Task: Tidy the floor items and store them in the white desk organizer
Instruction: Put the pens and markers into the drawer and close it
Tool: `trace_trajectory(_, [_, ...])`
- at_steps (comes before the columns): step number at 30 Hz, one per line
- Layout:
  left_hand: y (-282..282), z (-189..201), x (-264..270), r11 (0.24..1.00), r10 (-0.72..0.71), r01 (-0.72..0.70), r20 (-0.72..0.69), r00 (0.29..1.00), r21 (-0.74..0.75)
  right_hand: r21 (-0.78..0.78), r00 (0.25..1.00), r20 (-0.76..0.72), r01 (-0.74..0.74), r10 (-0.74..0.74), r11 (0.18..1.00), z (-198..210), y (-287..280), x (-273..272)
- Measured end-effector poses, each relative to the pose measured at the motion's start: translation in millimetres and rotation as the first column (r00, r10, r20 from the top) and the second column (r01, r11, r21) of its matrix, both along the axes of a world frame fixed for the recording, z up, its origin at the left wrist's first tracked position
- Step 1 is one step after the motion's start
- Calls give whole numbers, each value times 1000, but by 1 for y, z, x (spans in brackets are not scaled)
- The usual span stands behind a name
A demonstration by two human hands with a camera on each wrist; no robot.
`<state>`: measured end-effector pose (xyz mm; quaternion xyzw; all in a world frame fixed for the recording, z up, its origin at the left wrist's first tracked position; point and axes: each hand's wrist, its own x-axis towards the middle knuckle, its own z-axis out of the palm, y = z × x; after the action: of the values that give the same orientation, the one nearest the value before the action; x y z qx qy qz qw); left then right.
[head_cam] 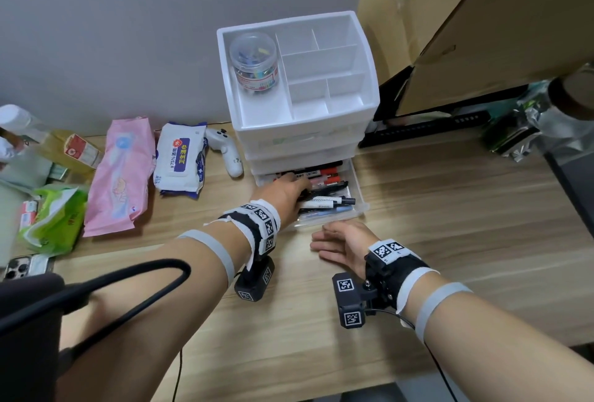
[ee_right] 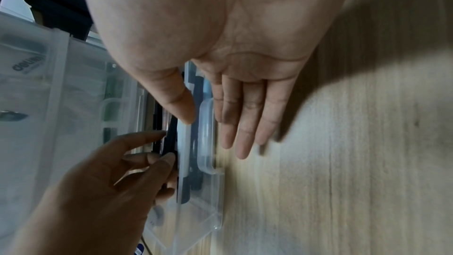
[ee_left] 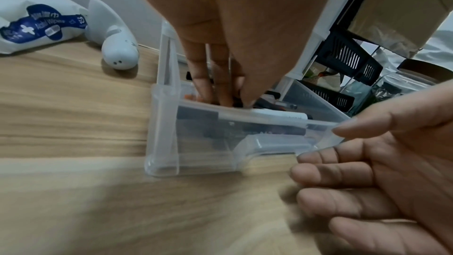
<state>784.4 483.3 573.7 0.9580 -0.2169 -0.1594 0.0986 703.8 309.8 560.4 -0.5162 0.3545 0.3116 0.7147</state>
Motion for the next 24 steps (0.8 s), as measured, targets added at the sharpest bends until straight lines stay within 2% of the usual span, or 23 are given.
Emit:
trace_trajectory(4, [3,-1,1,994,108,-109,50,993,12,5,1000,6,5,-5,1000,0,-1,0])
trace_trajectory(8, [6,-7,1,997,60,-63,65,996,43,14,1000,10,7,-7,1000,1,-1,-1])
trace_trajectory(12, [3,-8,-3,996,85,-87,62,994,31,34,1000,19,24,-24,999,-1,-1,-2])
trace_trajectory(16, [5,1,-8,994,91,-80,162,983,-73,113,997,18,71,-73,991,2,3,-1])
trace_trajectory(18, [13,8,-9,980,165,-142,176,970,-137,159,994,16,102,-106,982,3,6,-1])
trace_trajectory(20, [23,12,-9,913,367,-343,82,926,-221,213,988,15,146,-153,966,4,9,0])
trace_trajectory(21, [29,14,-9,834,499,-480,-1,867,-272,242,985,18,164,-174,956,4,11,2])
trace_trajectory(23, [42,14,-7,606,696,-697,-169,698,-384,287,978,17,195,-209,938,4,16,5])
trace_trajectory(24, [47,15,-6,500,723,-734,-246,646,-460,304,975,14,207,-221,930,3,19,8])
